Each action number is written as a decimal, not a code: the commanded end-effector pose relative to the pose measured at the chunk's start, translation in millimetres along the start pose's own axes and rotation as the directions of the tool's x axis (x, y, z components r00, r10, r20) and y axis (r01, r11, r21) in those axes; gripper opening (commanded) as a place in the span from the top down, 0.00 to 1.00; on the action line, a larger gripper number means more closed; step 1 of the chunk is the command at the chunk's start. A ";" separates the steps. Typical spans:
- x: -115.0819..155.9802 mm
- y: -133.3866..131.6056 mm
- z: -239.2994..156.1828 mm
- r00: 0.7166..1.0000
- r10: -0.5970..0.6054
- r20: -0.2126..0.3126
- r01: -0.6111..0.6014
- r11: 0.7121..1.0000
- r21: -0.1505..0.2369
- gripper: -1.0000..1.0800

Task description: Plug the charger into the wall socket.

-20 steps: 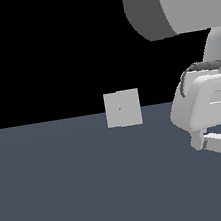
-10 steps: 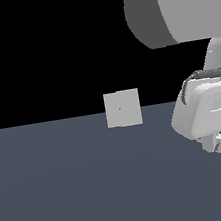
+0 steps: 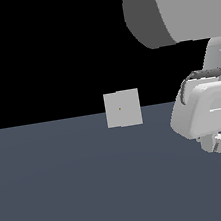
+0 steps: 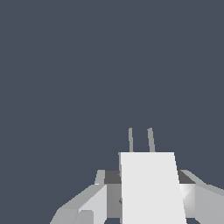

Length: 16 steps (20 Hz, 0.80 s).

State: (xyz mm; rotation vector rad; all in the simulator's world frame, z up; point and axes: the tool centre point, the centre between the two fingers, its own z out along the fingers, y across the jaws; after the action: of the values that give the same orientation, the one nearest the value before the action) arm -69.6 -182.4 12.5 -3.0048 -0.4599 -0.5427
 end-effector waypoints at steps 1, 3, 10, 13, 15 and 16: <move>1.6 -2.8 -1.0 1.000 0.008 -0.001 -0.008 1.000 -0.003 1.00; 3.5 -6.5 -2.3 1.000 0.020 -0.001 -0.020 1.000 -0.008 1.00; 15.0 -27.2 -9.6 0.996 0.090 -0.004 -0.090 0.995 -0.034 1.00; 22.2 -38.3 -13.3 0.992 0.128 -0.007 -0.128 0.991 -0.048 1.00; 27.5 -45.9 -15.9 0.988 0.154 -0.009 -0.155 0.986 -0.058 1.00; 30.3 -49.7 -17.1 0.986 0.168 -0.011 -0.168 0.984 -0.063 1.00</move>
State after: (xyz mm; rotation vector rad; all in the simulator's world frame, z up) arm -64.5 -135.1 35.6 -3.0573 -0.2226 -0.5582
